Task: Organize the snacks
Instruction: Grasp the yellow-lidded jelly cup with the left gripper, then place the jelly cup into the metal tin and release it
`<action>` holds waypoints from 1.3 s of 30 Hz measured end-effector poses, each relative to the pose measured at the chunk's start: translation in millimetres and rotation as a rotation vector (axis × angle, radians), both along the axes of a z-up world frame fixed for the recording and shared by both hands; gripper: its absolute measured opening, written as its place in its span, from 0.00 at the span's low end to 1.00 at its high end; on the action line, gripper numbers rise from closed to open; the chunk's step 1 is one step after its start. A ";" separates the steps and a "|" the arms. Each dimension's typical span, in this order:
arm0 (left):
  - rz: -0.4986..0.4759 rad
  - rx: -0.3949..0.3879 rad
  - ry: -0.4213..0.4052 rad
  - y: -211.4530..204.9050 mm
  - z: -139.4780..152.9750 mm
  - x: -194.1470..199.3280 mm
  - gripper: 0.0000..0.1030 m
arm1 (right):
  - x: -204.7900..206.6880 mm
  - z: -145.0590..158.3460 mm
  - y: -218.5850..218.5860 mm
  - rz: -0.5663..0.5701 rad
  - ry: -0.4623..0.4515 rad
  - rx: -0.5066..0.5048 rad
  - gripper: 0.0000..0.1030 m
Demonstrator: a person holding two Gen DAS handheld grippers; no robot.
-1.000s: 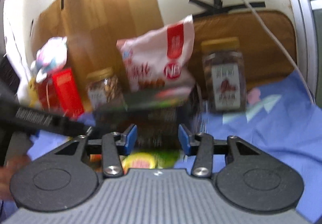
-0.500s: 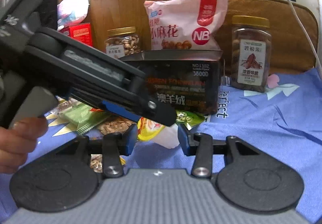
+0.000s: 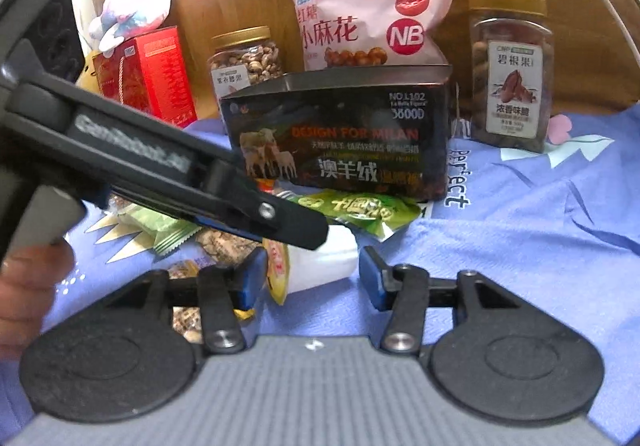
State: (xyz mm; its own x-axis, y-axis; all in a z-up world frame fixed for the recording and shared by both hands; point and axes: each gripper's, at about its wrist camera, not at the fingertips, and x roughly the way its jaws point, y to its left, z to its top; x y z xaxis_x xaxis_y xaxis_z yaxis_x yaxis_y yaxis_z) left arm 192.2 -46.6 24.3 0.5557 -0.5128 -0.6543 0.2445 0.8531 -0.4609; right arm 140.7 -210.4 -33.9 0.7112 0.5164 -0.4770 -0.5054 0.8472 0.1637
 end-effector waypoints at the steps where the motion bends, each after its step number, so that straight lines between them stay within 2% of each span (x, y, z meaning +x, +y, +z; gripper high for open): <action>1: 0.005 -0.008 0.004 2.1 0.3 -1.4 0.43 | -1.6 0.2 1.0 0.006 -0.007 -0.003 0.50; 5: 0.017 -0.037 0.007 10.1 1.4 -8.8 0.43 | -11.8 2.3 8.3 0.031 -0.059 -0.031 0.49; 13: 0.025 -0.043 -0.033 17.4 20.2 -18.8 0.42 | -23.4 10.8 14.0 0.043 -0.130 -0.001 0.49; 16: 0.019 -0.021 -0.095 16.6 37.2 -16.0 0.42 | -19.2 24.9 17.4 0.038 -0.172 -0.004 0.49; 20: 0.037 0.056 -0.214 15.0 70.3 -2.1 0.42 | 0.6 51.6 27.7 0.033 -0.274 -0.031 0.49; 23: 0.069 0.100 -0.255 20.6 84.0 19.1 0.42 | 24.8 66.0 40.5 0.023 -0.335 -0.051 0.49; 26: 0.112 0.141 -0.258 28.0 85.6 44.0 0.43 | 56.0 68.6 53.2 0.018 -0.337 -0.051 0.49; 31: 0.173 0.185 -0.222 43.7 72.8 74.9 0.44 | 96.6 60.4 73.2 0.018 -0.274 -0.034 0.49; 35: 0.191 0.201 -0.203 51.0 62.5 84.6 0.45 | 104.2 51.8 85.9 0.014 -0.258 -0.044 0.50; 39: 0.205 0.211 -0.196 52.3 57.7 83.6 0.46 | 102.2 46.0 87.3 -0.007 -0.291 -0.040 0.59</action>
